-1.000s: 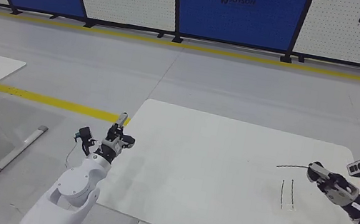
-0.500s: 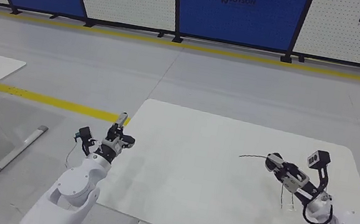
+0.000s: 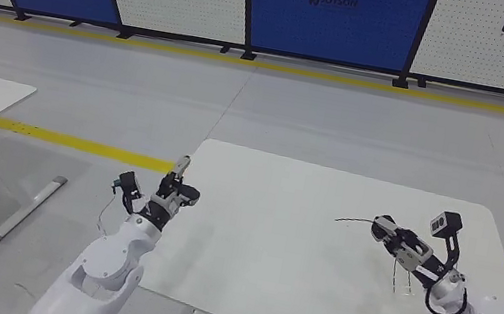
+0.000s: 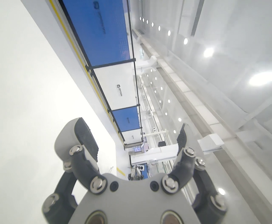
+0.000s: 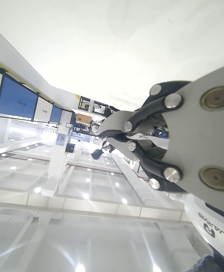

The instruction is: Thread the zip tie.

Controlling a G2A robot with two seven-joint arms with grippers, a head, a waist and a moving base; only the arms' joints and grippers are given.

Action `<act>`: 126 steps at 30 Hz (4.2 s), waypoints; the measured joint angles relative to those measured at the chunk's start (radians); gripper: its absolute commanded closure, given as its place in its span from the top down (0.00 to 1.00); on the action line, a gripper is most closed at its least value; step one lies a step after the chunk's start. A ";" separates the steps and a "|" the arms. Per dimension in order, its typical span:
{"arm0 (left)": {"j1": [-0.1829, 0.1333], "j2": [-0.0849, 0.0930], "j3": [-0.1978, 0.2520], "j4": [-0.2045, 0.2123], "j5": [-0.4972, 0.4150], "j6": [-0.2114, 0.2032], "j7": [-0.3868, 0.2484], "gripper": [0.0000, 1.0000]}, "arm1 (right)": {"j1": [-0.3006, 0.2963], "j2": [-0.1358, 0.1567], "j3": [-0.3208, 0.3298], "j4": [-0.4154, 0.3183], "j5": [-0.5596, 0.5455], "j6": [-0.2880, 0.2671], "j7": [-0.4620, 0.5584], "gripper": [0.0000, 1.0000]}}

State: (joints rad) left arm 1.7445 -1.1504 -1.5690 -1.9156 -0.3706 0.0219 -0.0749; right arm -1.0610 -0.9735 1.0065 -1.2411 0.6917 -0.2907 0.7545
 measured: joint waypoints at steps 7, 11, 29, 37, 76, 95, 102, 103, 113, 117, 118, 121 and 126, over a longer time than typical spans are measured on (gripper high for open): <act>-0.053 -0.004 0.126 -0.010 0.129 0.106 -0.057 1.00 | 0.000 0.000 0.000 0.000 0.000 0.000 0.000 0.00; -0.073 -0.005 0.146 0.007 0.142 0.134 -0.058 1.00 | 0.000 0.000 0.000 0.000 0.000 0.000 0.000 0.00; -0.115 -0.010 0.282 0.017 0.272 0.130 -0.135 1.00 | 0.020 -0.057 -0.118 -0.035 -0.137 0.013 -0.081 0.00; -0.141 -0.016 0.343 0.043 0.303 0.133 -0.138 1.00 | 0.025 -0.065 -0.126 -0.029 -0.142 0.005 -0.081 0.00; -0.365 -0.081 0.498 0.226 -0.120 0.231 -0.102 1.00 | -0.055 -0.123 -0.146 -0.080 -0.191 -0.049 -0.257 0.00; -0.361 -0.089 0.553 0.194 -0.046 0.147 -0.071 1.00 | -0.055 -0.123 -0.146 -0.080 -0.191 -0.049 -0.257 0.00; -0.364 -0.090 0.555 0.196 -0.047 0.147 -0.068 1.00 | -0.055 -0.123 -0.146 -0.080 -0.191 -0.049 -0.257 0.00; -0.364 -0.090 0.555 0.196 -0.047 0.147 -0.068 1.00 | -0.055 -0.123 -0.146 -0.080 -0.191 -0.049 -0.257 0.00; -0.396 -0.103 0.567 0.242 -0.053 0.135 0.025 1.00 | -0.073 -0.124 -0.139 -0.106 -0.241 -0.031 -0.282 0.00; -0.396 -0.106 0.570 0.254 -0.036 0.127 0.062 1.00 | -0.092 -0.124 -0.121 -0.120 -0.225 -0.024 -0.253 0.00; -0.396 -0.106 0.570 0.253 -0.036 0.127 0.061 1.00 | -0.094 -0.124 -0.116 -0.121 -0.214 -0.022 -0.237 0.00; -0.396 -0.106 0.570 0.253 -0.037 0.127 0.060 1.00 | -0.095 -0.124 -0.110 -0.120 -0.203 -0.020 -0.218 0.00; -0.396 -0.106 0.570 0.253 -0.037 0.127 0.060 1.00 | -0.095 -0.124 -0.110 -0.120 -0.204 -0.020 -0.220 0.00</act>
State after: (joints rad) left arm 1.3486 -1.2560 -0.9995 -1.6626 -0.4074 0.1492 -0.0146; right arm -1.1558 -1.0975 0.8960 -1.3607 0.4878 -0.3111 0.5347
